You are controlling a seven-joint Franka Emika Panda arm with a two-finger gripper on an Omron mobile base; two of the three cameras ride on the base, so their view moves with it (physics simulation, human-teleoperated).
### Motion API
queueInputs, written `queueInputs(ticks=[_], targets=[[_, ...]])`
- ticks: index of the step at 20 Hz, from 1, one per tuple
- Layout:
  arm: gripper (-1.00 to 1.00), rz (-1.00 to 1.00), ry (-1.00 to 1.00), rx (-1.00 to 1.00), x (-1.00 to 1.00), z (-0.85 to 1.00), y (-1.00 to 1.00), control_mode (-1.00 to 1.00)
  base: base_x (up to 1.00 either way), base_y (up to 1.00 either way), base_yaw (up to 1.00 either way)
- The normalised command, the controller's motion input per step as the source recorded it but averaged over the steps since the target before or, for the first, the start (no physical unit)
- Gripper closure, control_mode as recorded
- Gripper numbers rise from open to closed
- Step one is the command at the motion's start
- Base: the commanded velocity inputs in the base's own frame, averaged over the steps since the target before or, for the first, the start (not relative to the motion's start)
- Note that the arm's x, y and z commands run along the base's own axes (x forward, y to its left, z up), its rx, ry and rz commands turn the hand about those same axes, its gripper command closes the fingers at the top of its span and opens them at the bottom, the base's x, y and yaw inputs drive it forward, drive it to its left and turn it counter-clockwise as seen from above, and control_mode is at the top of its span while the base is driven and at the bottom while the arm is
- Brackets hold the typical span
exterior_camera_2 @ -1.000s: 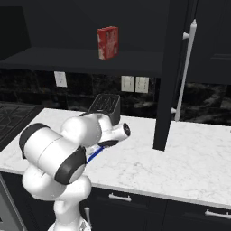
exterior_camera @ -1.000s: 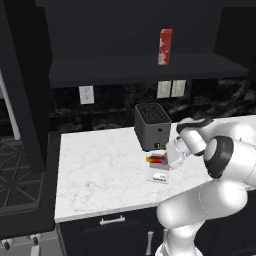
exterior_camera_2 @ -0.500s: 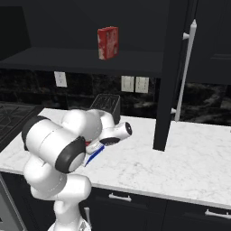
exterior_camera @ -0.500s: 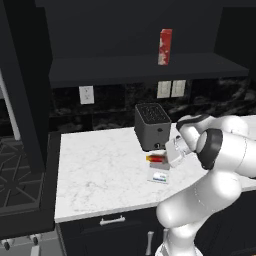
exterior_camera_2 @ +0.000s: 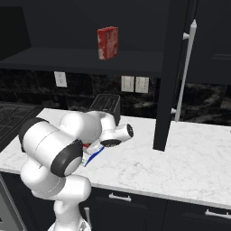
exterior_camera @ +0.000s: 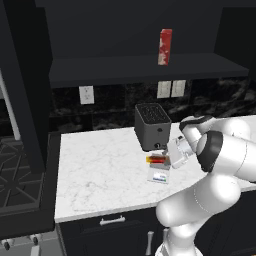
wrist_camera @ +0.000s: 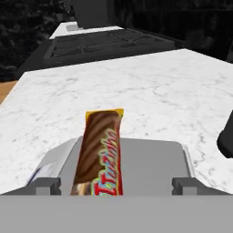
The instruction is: Pick the bar and place it on the digital scale for weighing, and close the cabinet.
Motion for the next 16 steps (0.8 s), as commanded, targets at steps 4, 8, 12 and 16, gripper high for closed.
queueInputs(ticks=[4, 8, 12, 16], targets=[[-1.00, 0.00, -0.15, 0.00, -0.15, 0.13, 0.00, -1.00, 0.00, 0.00, 0.00], [-1.00, 0.00, -0.21, 0.00, -0.26, 0.16, -0.10, -1.00, 0.00, 0.00, 0.00], [-1.00, -0.05, -0.23, 0.04, -0.34, 0.26, -0.32, -1.00, 0.00, 0.00, 0.00], [-1.00, -0.04, -0.21, 0.15, -0.49, 0.29, -0.52, -1.00, 0.00, 0.00, 0.00]])
